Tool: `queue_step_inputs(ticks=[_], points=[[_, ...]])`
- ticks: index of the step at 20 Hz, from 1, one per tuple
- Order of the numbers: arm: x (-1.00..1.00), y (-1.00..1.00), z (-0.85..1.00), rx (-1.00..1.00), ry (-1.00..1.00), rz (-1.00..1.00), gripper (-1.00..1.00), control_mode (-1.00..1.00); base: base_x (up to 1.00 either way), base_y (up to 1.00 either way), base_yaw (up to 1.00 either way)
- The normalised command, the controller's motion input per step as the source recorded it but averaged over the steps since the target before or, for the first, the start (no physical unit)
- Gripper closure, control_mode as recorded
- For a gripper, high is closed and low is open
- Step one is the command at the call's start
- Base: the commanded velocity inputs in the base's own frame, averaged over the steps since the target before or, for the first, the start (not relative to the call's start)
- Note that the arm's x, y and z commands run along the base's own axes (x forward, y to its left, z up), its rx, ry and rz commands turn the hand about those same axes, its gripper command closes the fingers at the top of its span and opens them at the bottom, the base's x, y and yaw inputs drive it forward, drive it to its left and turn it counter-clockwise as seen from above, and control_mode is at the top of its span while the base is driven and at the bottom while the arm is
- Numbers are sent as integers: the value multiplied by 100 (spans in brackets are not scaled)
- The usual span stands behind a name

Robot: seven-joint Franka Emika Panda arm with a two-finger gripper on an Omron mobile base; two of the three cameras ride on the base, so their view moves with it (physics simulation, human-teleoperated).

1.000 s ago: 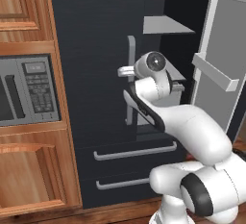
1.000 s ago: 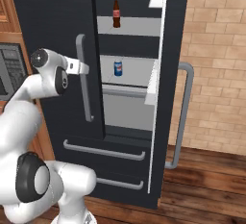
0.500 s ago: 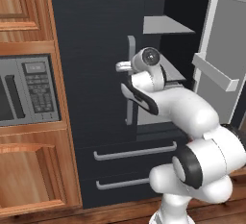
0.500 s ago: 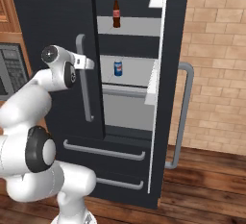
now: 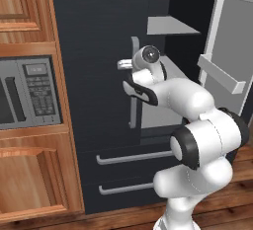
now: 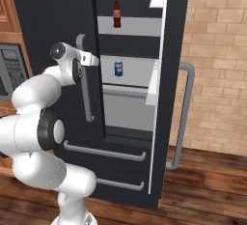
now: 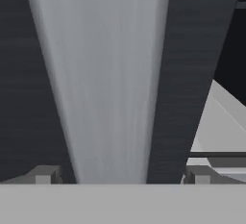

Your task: Open the fridge, grab two sodas, and place both sodas inside the bowl with ice on the dining counter.

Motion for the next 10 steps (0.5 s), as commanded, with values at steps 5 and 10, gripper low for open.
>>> queue_step_inputs(ticks=[5,10], points=[[60,0,-9,0,0,0,-100,-100,0,0,0],[39,1,-8,-1,2,0,100,-100,0,0,0]])
